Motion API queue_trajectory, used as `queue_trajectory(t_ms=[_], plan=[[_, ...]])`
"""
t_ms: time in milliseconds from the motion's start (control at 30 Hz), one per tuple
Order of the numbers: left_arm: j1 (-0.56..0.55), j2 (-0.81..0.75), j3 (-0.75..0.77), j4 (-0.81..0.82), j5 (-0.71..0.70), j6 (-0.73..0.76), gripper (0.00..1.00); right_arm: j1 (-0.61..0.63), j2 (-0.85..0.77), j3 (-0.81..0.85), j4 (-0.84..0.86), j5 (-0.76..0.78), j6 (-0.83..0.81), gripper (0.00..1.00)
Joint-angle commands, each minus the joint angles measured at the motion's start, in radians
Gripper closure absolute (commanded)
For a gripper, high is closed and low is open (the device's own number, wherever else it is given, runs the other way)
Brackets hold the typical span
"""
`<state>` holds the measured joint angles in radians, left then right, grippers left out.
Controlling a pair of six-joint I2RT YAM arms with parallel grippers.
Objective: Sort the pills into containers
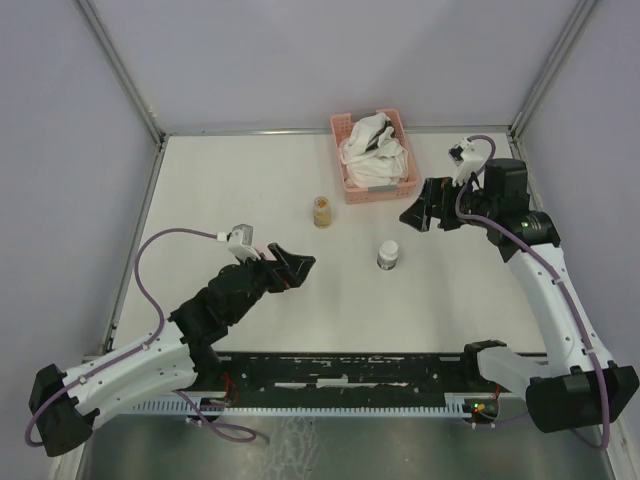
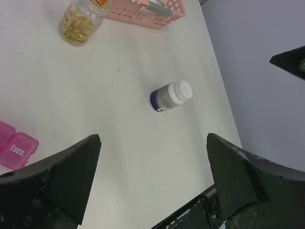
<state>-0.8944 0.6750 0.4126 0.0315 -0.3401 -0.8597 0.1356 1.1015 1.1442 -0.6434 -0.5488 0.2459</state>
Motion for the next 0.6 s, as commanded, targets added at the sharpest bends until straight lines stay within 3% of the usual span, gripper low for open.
queue_trajectory(t_ms=[0,200,400,467,567], plan=[[-0.004,-0.009,0.008,0.01,-0.034,-0.001,0.01,0.002,-0.023,0.039,0.043,-0.004,-0.01,0.0],[-0.003,-0.034,-0.027,-0.025,-0.078,-0.001,0.01,0.002,-0.011,-0.006,0.088,-0.118,-0.031,0.0],[0.004,-0.125,-0.113,-0.015,-0.16,0.05,0.01,0.015,0.06,-0.033,0.11,-0.476,-0.18,0.0],[0.044,-0.164,-0.145,0.01,-0.15,0.067,0.01,0.056,0.073,-0.01,0.085,-0.468,-0.235,0.0],[0.22,-0.199,-0.159,0.04,-0.01,0.08,0.01,0.177,0.087,0.026,0.052,-0.391,-0.36,0.0]])
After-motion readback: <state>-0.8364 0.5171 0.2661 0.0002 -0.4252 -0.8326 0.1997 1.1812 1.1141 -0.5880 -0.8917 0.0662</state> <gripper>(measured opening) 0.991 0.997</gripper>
